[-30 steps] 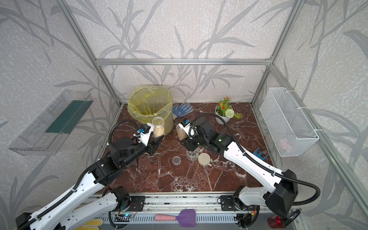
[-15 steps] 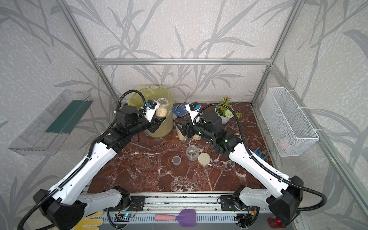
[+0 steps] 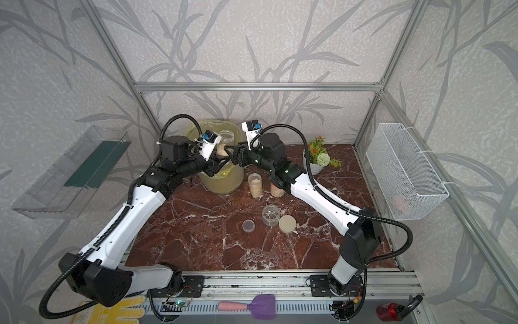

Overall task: Empty expired oatmeal from jars
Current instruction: Pour the expired oatmeal into the trash bin.

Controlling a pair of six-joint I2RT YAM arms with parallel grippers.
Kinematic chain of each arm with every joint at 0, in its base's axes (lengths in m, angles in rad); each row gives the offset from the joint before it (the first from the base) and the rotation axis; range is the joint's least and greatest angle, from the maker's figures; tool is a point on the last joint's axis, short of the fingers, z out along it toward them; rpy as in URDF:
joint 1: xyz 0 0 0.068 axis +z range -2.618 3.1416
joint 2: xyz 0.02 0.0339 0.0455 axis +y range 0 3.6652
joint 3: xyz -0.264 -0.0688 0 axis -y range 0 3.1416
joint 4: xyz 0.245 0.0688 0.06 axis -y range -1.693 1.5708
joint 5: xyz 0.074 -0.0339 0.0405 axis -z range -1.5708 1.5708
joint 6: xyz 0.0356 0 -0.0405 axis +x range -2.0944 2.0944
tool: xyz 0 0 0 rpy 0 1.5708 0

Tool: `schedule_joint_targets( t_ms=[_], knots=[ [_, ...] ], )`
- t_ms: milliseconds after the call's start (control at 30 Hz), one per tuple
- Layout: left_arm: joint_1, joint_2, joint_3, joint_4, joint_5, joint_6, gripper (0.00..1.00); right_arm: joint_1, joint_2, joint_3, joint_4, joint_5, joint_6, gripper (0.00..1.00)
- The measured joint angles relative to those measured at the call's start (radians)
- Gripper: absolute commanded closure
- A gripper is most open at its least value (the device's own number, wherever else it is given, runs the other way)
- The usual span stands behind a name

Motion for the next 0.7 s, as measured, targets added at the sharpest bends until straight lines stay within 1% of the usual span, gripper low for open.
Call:
schedule_joint_targets(
  t_ms=[167, 333, 500, 600, 700],
  knots=[
    [0.041, 0.032, 0.03, -0.003, 0.04, 0.005, 1.0, 0.002, 0.122, 0.141, 0.005, -0.031, 0.029, 0.32],
    [0.059, 0.076, 0.084, -0.018, 0.076, 0.023, 1.0, 0.002, 0.234, 0.255, 0.016, -0.05, 0.055, 0.34],
    [0.083, 0.091, 0.092, -0.023, 0.092, 0.032, 1.0, 0.002, 0.333, 0.396, -0.011, -0.066, 0.058, 0.36],
    [0.096, 0.094, 0.094, -0.024, 0.095, 0.032, 1.0, 0.002, 0.38, 0.471, -0.041, -0.074, 0.057, 0.42],
    [0.111, 0.094, 0.095, -0.024, 0.094, 0.032, 1.0, 0.002, 0.424, 0.54, -0.076, -0.088, 0.051, 0.45]
  ],
)
